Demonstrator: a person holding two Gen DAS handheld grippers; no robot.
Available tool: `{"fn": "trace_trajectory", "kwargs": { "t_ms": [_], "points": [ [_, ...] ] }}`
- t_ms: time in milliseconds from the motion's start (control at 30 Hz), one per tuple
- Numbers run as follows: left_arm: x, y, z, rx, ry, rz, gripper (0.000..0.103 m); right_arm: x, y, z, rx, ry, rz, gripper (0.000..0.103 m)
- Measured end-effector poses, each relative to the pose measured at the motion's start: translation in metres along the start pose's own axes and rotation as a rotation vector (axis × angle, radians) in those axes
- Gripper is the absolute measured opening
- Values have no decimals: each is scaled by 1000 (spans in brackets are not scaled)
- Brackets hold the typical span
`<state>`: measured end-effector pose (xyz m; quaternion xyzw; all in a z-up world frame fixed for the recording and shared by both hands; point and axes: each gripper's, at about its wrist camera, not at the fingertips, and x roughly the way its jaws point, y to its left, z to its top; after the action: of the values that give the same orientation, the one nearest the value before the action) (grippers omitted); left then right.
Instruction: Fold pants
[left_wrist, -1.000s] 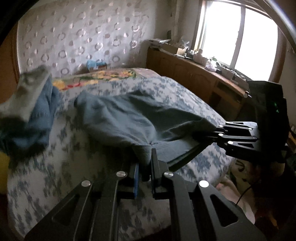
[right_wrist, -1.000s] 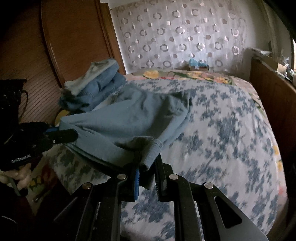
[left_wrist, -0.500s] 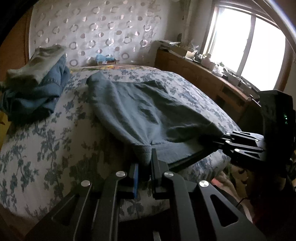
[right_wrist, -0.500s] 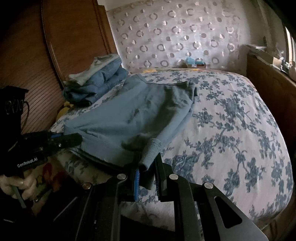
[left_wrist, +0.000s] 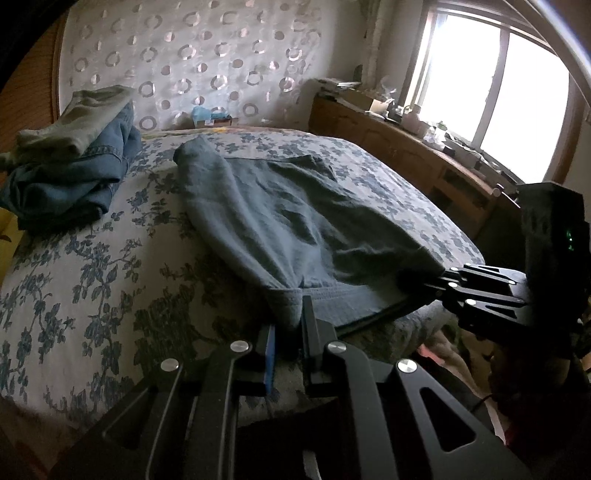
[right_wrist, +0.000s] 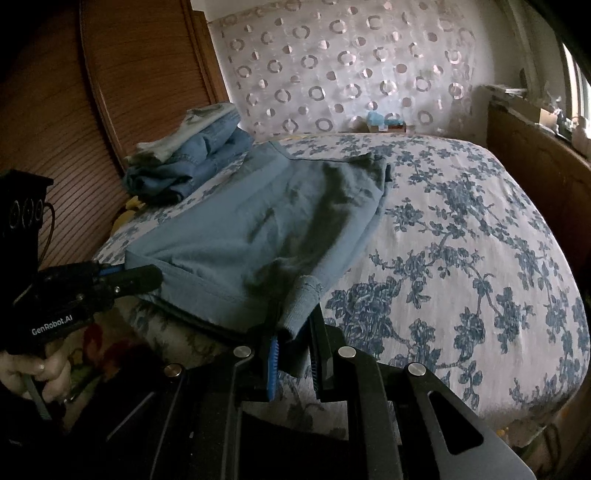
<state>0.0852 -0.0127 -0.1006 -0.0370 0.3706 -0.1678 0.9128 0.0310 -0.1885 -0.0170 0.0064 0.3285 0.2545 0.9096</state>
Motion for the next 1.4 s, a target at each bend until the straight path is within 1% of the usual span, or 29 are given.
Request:
{"fn": "trace_trajectory", "kwargs": {
  "t_ms": [367, 633, 1033, 1233, 1400],
  "points": [
    [-6, 1, 2, 12, -3, -12, 11, -16, 3, -6, 6, -9, 18, 14],
    [-14, -7, 3, 39, -17, -10, 11, -25, 5, -7, -3, -15, 19, 14],
    [-27, -15, 4, 65, -28, -30, 11, -41, 5, -9, -6, -30, 29, 14],
    [-30, -12, 14, 55, -52, -36, 11, -42, 3, -1, -2, -53, 29, 14],
    [-29, -8, 34, 51, -83, -35, 11, -39, -5, 20, 14, -94, 38, 14]
  ]
}}
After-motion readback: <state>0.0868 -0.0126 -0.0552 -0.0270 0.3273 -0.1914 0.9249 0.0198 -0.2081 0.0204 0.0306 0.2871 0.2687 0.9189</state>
